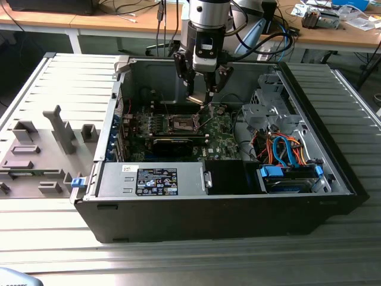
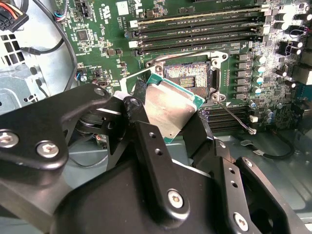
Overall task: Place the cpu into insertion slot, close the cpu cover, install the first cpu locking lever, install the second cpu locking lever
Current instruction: 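Place the cpu into insertion slot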
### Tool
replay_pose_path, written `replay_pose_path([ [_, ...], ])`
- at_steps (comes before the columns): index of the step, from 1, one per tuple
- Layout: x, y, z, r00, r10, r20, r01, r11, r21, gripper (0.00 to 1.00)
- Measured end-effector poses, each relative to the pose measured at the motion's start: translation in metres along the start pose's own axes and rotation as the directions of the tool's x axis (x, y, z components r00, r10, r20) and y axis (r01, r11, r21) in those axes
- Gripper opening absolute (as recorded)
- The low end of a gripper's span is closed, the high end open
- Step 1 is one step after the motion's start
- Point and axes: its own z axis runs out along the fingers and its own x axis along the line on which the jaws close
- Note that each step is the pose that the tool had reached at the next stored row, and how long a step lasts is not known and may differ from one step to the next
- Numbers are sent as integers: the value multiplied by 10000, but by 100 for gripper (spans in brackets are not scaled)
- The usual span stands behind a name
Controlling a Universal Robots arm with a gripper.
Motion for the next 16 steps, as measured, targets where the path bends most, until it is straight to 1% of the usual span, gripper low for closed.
replay_pose_path([
  [16, 0, 0, 3, 9999, 108, -5, -108, 9999, 4, 55],
])
